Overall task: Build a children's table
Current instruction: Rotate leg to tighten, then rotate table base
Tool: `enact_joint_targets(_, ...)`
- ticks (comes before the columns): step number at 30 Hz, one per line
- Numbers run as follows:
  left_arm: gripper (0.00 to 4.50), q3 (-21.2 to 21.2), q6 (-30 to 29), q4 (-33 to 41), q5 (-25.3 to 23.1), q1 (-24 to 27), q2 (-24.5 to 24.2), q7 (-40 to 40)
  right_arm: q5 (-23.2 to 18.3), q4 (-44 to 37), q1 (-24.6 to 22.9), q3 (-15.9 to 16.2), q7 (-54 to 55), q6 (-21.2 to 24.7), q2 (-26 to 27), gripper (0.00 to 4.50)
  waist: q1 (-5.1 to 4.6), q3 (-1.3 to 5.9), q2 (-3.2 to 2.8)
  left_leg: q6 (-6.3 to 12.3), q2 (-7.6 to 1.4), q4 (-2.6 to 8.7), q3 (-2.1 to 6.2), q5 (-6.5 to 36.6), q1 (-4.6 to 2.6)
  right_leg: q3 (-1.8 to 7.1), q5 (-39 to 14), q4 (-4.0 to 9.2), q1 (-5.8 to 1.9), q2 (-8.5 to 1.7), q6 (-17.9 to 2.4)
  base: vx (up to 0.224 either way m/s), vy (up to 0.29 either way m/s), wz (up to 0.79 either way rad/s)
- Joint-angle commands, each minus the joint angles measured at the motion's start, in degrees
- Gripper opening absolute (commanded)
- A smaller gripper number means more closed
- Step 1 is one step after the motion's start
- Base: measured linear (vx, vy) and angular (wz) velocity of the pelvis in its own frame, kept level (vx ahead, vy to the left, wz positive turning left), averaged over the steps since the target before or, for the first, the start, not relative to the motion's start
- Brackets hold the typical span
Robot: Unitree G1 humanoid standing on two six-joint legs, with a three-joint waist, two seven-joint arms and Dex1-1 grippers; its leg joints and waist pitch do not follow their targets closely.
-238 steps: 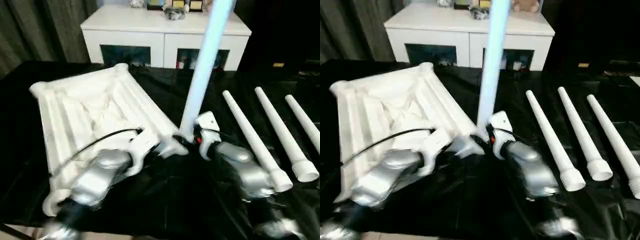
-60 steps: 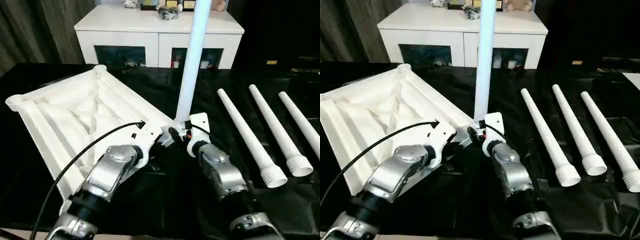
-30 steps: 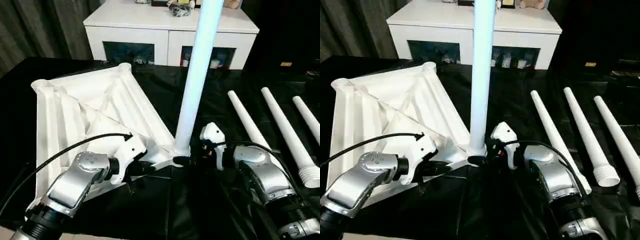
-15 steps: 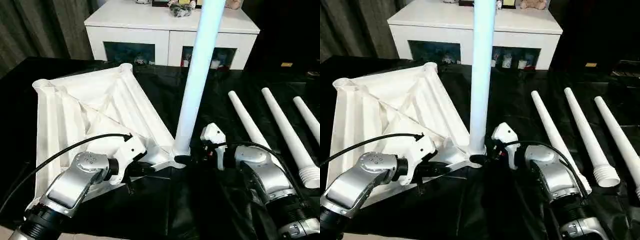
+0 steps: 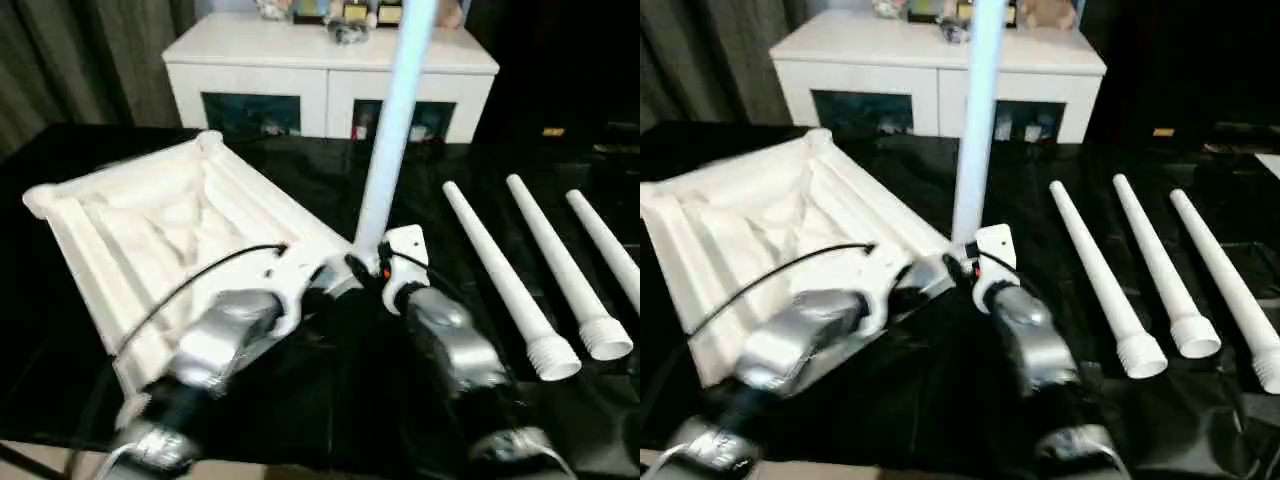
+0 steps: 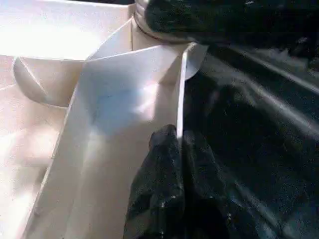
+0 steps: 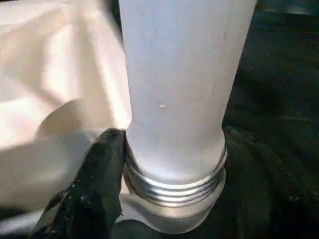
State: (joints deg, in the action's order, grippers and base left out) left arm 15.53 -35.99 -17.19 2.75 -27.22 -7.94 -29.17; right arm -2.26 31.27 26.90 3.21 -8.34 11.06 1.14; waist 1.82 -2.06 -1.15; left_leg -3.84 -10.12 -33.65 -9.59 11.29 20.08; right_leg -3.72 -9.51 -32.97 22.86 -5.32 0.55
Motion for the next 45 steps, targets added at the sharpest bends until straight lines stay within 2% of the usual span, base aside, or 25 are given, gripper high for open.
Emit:
enact_joint_targets(1,0.0,-2.3,2.9,-4.2,-0.2,-0.9,1.3,4.2,1.8,3.8,-0.6,0.6,3.3,1.2,0.9,2.66,-0.38,2.18,0.27,-1.36,-1.57,4.97,1.35,27.4,-0.75,1.05,-33.8,6.02,-0.87,-2.39,-3.6,0.0,0.0,0.0)
enact_joint_targets(5,0.0,-1.0,4.7,-5.4,-1.2,-1.7,1.8,3.4,1.2,3.6,-0.2,-0.1,3.1,0.2,1.2,2.66,-0.37,2.18,0.16,-0.74,-1.66,5.22,1.49,28.2,-0.69,1.04,-34.4,6.31,-0.93,-2.6,-2.8,0.0,0.0,0.0)
enact_joint_targets(6,0.0,-1.1,4.9,-5.4,-1.1,-1.7,1.9,3.3,1.0,3.1,-0.4,-0.7,3.4,0.1,1.1,3.21,-0.34,2.2,0.13,-0.63,-1.71,5.31,1.45,28.1,-0.7,1.05,-33.7,6.38,-0.92,-2.58,-2.9,0.0,0.0,0.0)
enact_joint_targets(10,0.0,-0.1,7.3,-5.8,-1.9,-1.6,1.2,2.3,1.3,1.0,-1.0,-1.1,3.4,-0.8,0.1,3.42,-0.12,2.26,0.18,-0.42,-1.86,5.54,1.3,26.5,-0.31,1.39,-30.6,6.02,-1.09,-2.67,-4.1,0.0,0.0,0.0)
enact_joint_targets(11,0.0,0.5,9.2,-6.3,-2.4,-1.7,1.0,1.8,1.6,0.0,-1.2,-0.9,3.7,-0.6,-0.2,3.78,-0.05,2.47,0.33,-0.17,-1.84,5.62,1.37,24.8,0.33,1.42,-29.8,5.83,-1.63,-2.94,-4.1,0.0,0.0,0.0)
enact_joint_targets(14,0.0,0.2,13.4,-6.8,-2.5,-2.1,1.3,1.4,2.7,-6.4,-3.5,0.6,2.5,1.5,-1.9,3.78,0.38,2.44,0.56,0.27,-1.84,5.37,0.89,23.1,-0.19,1.8,-29.1,5.94,-1.07,-2.78,-4.3,0.0,0.0,0.0)
enact_joint_targets(16,0.44,-1.4,13.3,-5.5,-0.6,-2.2,2.0,0.6,3.1,-11.3,-5.8,1.3,0.9,3.0,-3.3,3.81,0.44,2.58,0.62,0.49,-1.94,5.44,0.86,21.5,0.11,1.86,-27.4,5.62,-1.43,-2.82,-4.8,0.0,0.0,0.0)
enact_joint_targets(18,0.55,-2.3,13.2,-4.7,0.3,-2.2,2.2,0.2,3.1,-13.5,-7.0,1.5,0.1,3.6,-3.9,3.81,0.95,2.68,0.48,0.84,-2.15,5.37,0.64,19.3,0.06,2.1,-24.1,5.35,-1.31,-2.77,-5.8,0.0,0.0,0.0)
enact_joint_targets(20,0.82,-4.2,12.1,-0.9,3.2,-1.9,2.3,-1.9,3.1,-18.5,-9.6,2.5,-1.9,5.7,-5.4,3.81,1.13,2.84,0.3,0.63,-2.54,5.5,0.75,16.7,0.77,2.08,-18.5,4.53,-2.03,-2.77,-7.7,0.0,0.0,0.0)
enact_joint_targets(22,0.82,-4.8,11.9,1.3,4.3,-1.6,1.8,-2.9,2.8,-20.0,-10.5,2.9,-2.5,6.5,-5.8,3.81,1.0,2.8,0.37,0.74,-2.49,5.46,0.58,16.9,0.7,2.08,-17.2,4.41,-1.8,-2.59,-8.6,0.0,0.0,0.0)
enact_joint_targets(23,0.92,-5.6,11.2,4.1,5.3,-1.2,1.1,-3.6,2.5,-20.9,-11.0,3.2,-3.2,7.3,-6.1,3.81,1.05,2.9,-0.07,0.62,-2.44,5.35,0.6,17.1,0.69,2.11,-16.7,4.21,-1.9,-2.68,-9.2,0.055,-0.008,0.0)
enact_joint_targets(24,0.97,-6.2,10.9,5.9,5.9,-0.9,0.4,-3.9,2.3,-21.7,-11.5,3.5,-3.6,8.0,-6.3,3.81,1.05,3.0,-0.1,0.53,-2.49,5.26,0.62,16.4,0.64,2.14,-15.3,4.08,-1.96,-2.68,-9.7,0.055,-0.008,0.0)
enact_joint_targets(27,1.29,-7.9,9.5,9.2,6.9,-0.3,-1.1,-3.9,1.9,-22.5,-12.0,3.8,-4.2,9.0,-6.6,3.81,0.7,3.38,-0.18,1.78,-2.22,4.53,0.42,9.7,1.11,2.1,-4.6,2.69,-2.52,-2.31,-12.5,0.066,-0.008,-0.02)
enact_joint_targets(28,1.32,-11.9,8.6,11.2,5.6,0.4,-4.2,-0.2,1.9,-23.6,-12.4,4.5,-5.3,10.6,-7.0,3.81,0.72,3.5,-0.53,1.98,-2.14,4.29,0.42,8.5,1.04,2.1,-2.5,2.34,-2.61,-2.21,-13.0,0.066,-0.005,-0.03)
enact_joint_targets(29,1.49,-14.5,8.7,11.5,4.7,0.8,-5.9,2.1,2.0,-23.9,-12.6,5.0,-6.0,11.1,-7.3,3.81,0.39,3.64,-0.16,2.94,-1.91,3.9,0.43,5.5,1.42,2.1,2.2,1.76,-2.97,-2.09,-13.6,0.061,-0.008,-0.03)
enact_joint_targets(30,1.63,-16.2,8.8,11.6,4.1,1.0,-7.0,3.6,2.1,-24.2,-12.7,5.3,-6.5,11.4,-7.6,3.81,0.28,3.7,-0.19,3.42,-1.74,3.73,0.38,4.3,1.39,2.1,3.8,1.6,-2.99,-2.04,-13.9,0.061,-0.008,-0.03)
enact_joint_targets(31,1.63,-17.8,9.6,11.3,3.3,1.1,-7.8,5.5,2.3,-24.3,-12.8,5.7,-6.8,11.7,-7.7,3.81,0.32,3.86,-0.38,4.7,-1.73,3.39,0.18,2.7,0.96,2.07,5.5,1.53,-2.83,-2.07,-14.6,0.0,0.0,0.0)
enact_joint_targets(32,1.73,-19.9,10.5,10.8,2.3,1.3,-8.9,7.9,2.4,-24.5,-12.8,6.1,-7.3,12.1,-7.9,3.81,0.43,3.77,-0.56,4.92,-1.79,3.34,0.12,2.8,0.82,2.05,5.2,1.56,-2.63,-1.96,-15.0,0.0,0.0,0.0)
enact_joint_targets(33,1.73,-25.1,12.0,9.5,0.3,2.0,-12.2,12.9,2.5,-25.2,-13.1,7.2,-8.5,13.6,-8.2,3.81,0.48,3.63,-0.29,5.03,-1.91,3.5,0.2,3.8,0.99,1.96,3.7,1.56,-2.9,-2.0,-15.1,0.0,0.0,0.0)
enact_joint_targets(35,2.0,-28.8,12.3,8.7,-3.1,3.9,-17.2,17.4,2.4,-26.0,-13.3,8.2,-9.4,15.4,-8.5,3.81,0.11,3.38,-0.42,4.25,-1.94,3.87,0.35,5.7,1.25,1.84,-0.2,1.7,-3.09,-1.88,-13.4,0.0,0.0,0.0)
enact_joint_targets(36,2.0,-29.1,12.2,8.7,-3.3,4.1,-17.5,17.7,2.4,-26.1,-13.3,8.3,-9.5,15.5,-8.5,3.81,0.17,3.4,-0.58,3.71,-2.13,3.9,0.38,6.5,0.87,1.84,-1.7,1.82,-2.84,-1.89,-13.0,0.0,0.0,0.0)
enact_joint_targets(37,2.0,-31.9,10.7,8.3,-5.6,6.9,-21.5,19.7,2.8,-26.2,-13.5,9.0,-9.7,15.9,-8.6,3.81,0.22,3.17,-0.32,2.0,-2.37,3.94,0.21,9.1,0.44,1.99,-5.0,2.11,-2.33,-1.72,-12.7,0.0,0.0,0.0)
enact_joint_targets(39,2.0,-33.7,8.8,8.4,-6.7,9.4,-24.2,20.6,2.9,-26.1,-13.4,9.4,-9.9,16.2,-8.7,3.81,0.4,2.69,-0.7,0.45,-2.49,4.55,0.27,12.5,0.26,2.09,-10.0,2.38,-1.9,-1.71,-11.6,0.0,0.0,0.0)
enact_joint_targets(41,2.0,-36.2,6.5,8.6,-7.8,12.9,-27.1,21.1,3.0,-26.1,-13.3,10.0,-10.5,16.8,-9.0,3.81,0.57,2.43,-0.69,-1.08,-2.62,4.86,0.31,16.2,-0.19,2.25,-14.2,2.76,-1.37,-1.7,-10.5,0.0,0.0,0.0)
enact_joint_targets(45,2.0,-37.1,4.4,8.2,-8.5,16.3,-28.8,20.7,3.0,-25.9,-13.2,10.5,-11.2,17.4,-9.3,3.81,1.3,2.28,-0.84,-2.94,-2.68,5.03,0.33,20.4,-0.97,2.58,-15.6,3.25,-0.47,-1.6,-9.7,0.0,0.0,0.0)
